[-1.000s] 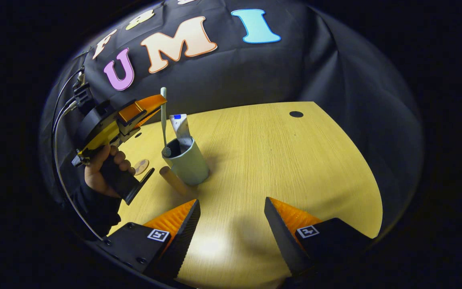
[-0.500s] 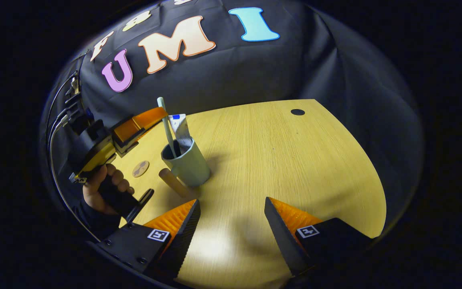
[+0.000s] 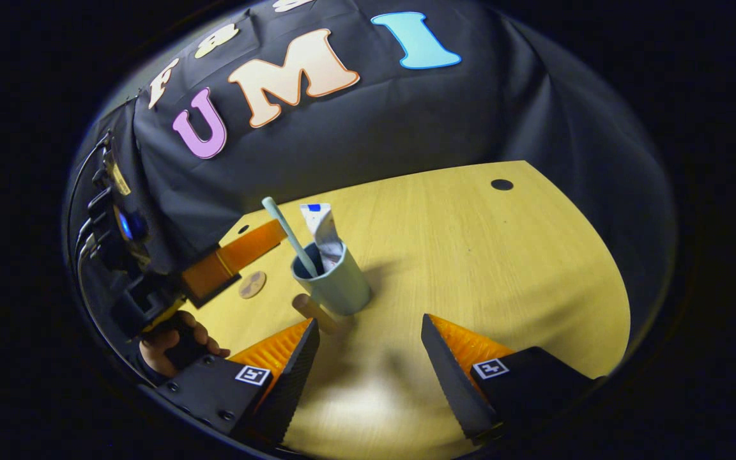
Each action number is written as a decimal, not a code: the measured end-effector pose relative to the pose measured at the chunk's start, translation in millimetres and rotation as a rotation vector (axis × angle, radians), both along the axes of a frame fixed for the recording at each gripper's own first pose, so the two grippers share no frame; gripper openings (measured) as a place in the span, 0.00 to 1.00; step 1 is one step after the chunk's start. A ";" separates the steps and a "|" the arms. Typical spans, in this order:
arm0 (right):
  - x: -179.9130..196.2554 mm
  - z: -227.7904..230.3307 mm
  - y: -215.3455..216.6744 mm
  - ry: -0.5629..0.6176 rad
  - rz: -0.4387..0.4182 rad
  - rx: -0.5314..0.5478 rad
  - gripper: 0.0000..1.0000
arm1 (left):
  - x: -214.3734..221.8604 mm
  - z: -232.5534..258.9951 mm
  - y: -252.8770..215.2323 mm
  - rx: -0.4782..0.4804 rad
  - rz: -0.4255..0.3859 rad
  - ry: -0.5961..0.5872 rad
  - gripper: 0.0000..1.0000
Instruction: Put the toothbrush and toothpaste on the desktop into the cup, then pick up the cup and place it on the coaster on the desktop.
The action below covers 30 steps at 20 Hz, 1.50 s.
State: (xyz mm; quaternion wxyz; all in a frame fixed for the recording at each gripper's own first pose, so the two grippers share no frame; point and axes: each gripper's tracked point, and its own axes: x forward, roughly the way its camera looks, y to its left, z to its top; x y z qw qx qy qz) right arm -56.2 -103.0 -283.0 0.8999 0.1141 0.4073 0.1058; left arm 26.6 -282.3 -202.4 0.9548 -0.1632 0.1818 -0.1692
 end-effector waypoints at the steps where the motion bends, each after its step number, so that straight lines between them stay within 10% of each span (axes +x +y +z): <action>1: 2.1 2.0 7.6 0.011 0.012 0.011 0.99 | -5.7 -0.4 -0.2 0.016 -0.016 0.012 0.43; 3: 5.9 5.9 24.1 0.037 0.045 0.018 0.99 | -18.5 3.5 9.9 0.057 -0.031 0.005 0.81; 5: 9.3 6.2 40.6 0.071 0.072 0.013 0.98 | -23.2 11.4 26.4 0.083 -0.018 -0.019 0.93; 26: 49.8 -80.7 81.0 0.494 0.044 -0.280 0.97 | -38.5 15.0 283.3 0.297 0.246 -0.032 0.93; 30: 49.7 -94.7 76.5 0.537 0.077 -0.333 0.81 | -42.9 12.5 306.2 0.306 0.278 -0.024 0.94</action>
